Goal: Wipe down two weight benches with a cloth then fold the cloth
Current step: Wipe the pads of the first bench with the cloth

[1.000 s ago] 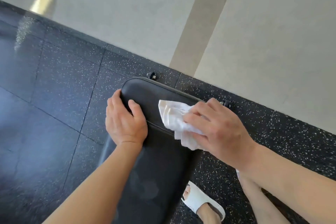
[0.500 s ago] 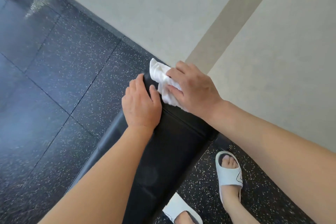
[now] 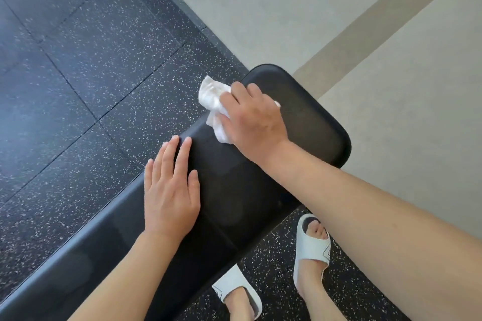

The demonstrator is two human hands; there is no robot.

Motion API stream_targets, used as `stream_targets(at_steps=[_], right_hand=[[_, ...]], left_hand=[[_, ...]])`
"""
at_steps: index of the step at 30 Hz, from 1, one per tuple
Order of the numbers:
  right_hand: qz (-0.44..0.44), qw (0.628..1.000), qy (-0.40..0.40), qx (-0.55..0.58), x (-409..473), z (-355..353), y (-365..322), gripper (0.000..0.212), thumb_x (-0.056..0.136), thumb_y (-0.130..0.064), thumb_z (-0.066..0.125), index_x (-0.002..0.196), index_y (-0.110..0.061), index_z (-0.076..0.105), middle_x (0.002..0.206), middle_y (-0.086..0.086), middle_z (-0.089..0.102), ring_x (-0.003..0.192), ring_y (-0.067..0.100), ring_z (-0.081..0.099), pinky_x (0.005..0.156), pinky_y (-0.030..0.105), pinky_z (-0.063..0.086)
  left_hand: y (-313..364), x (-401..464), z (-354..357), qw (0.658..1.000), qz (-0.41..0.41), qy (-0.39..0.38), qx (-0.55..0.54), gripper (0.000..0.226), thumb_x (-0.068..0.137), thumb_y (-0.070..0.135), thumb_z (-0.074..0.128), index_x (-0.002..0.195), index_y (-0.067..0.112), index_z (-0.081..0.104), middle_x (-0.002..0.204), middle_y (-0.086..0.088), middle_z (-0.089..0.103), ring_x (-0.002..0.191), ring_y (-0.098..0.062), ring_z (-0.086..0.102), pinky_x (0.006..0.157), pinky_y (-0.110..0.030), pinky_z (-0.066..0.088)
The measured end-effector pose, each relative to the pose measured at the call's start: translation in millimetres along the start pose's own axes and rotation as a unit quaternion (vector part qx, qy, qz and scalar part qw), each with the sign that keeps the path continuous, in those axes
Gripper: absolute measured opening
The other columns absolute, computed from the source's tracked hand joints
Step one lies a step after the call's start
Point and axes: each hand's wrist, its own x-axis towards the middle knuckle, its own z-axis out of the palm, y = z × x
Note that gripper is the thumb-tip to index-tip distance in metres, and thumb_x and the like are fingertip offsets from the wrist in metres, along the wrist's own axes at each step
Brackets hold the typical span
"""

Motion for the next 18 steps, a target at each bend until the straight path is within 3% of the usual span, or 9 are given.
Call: stream_targets(at_steps=[3, 4, 7, 11, 15, 18], right_hand=[[-0.013, 1.000, -0.023, 0.010, 20.8, 11.2, -45.1, 0.035, 0.091, -0.035, 0.039, 0.098, -0.016, 0.067, 0.099, 0.005, 0.065, 0.087, 0.028, 0.061, 0.063, 0.038, 0.048], [-0.025, 0.999, -0.023, 0.026, 14.7, 12.8, -57.1, 0.037, 0.090, -0.037, 0.038, 0.093, -0.016, 0.068, 0.095, 0.005, 0.065, 0.084, 0.027, 0.061, 0.061, 0.037, 0.044], [-0.108, 0.992, 0.009, 0.070, -40.1, 7.5, -70.9, 0.022, 0.090, -0.027, 0.051, 0.081, -0.014, 0.066, 0.084, 0.007, 0.063, 0.071, 0.028, 0.057, 0.056, 0.039, 0.045], [-0.217, 0.974, -0.023, 0.059, -96.9, -8.9, -19.7, 0.016, 0.096, -0.013, 0.056, 0.084, -0.011, 0.067, 0.081, 0.009, 0.056, 0.067, 0.028, 0.049, 0.060, 0.046, 0.048], [-0.181, 0.984, -0.002, 0.003, -68.2, -9.5, 5.1, 0.014, 0.096, -0.019, 0.063, 0.088, -0.009, 0.068, 0.082, 0.010, 0.056, 0.069, 0.030, 0.050, 0.057, 0.046, 0.047], [-0.064, 0.997, 0.031, -0.017, -31.0, 4.0, -16.7, 0.017, 0.094, -0.024, 0.063, 0.092, -0.007, 0.067, 0.088, 0.012, 0.060, 0.074, 0.032, 0.056, 0.058, 0.044, 0.049]], left_hand=[[-10.0, -11.9, -1.4, 1.000, -0.019, 0.007, -0.008, 0.062, 0.105, 0.032, 0.035, 0.164, 0.014, 0.033, 0.169, -0.009, 0.033, 0.156, -0.032, 0.032, 0.126, -0.057, 0.024], [-13.6, -15.9, -2.1, 1.000, -0.025, 0.008, -0.011, 0.062, 0.105, 0.032, 0.035, 0.164, 0.012, 0.034, 0.169, -0.010, 0.034, 0.156, -0.033, 0.032, 0.126, -0.057, 0.025], [-27.0, -30.2, -4.3, 0.999, -0.050, 0.008, -0.012, 0.063, 0.104, 0.031, 0.036, 0.163, 0.008, 0.034, 0.169, -0.012, 0.034, 0.155, -0.035, 0.033, 0.126, -0.058, 0.024], [-37.4, -43.4, -1.8, 0.998, -0.052, 0.021, -0.022, 0.065, 0.103, 0.032, 0.034, 0.164, 0.008, 0.033, 0.170, -0.010, 0.032, 0.158, -0.031, 0.028, 0.129, -0.054, 0.018], [-41.7, -41.7, 3.6, 0.997, -0.045, 0.049, -0.031, 0.064, 0.102, 0.029, 0.040, 0.163, 0.011, 0.035, 0.169, -0.008, 0.035, 0.158, -0.029, 0.029, 0.129, -0.052, 0.020], [-44.7, -43.7, 5.7, 0.997, -0.038, 0.059, -0.034, 0.064, 0.101, 0.027, 0.043, 0.163, 0.012, 0.036, 0.169, -0.007, 0.035, 0.158, -0.028, 0.029, 0.130, -0.051, 0.020]])
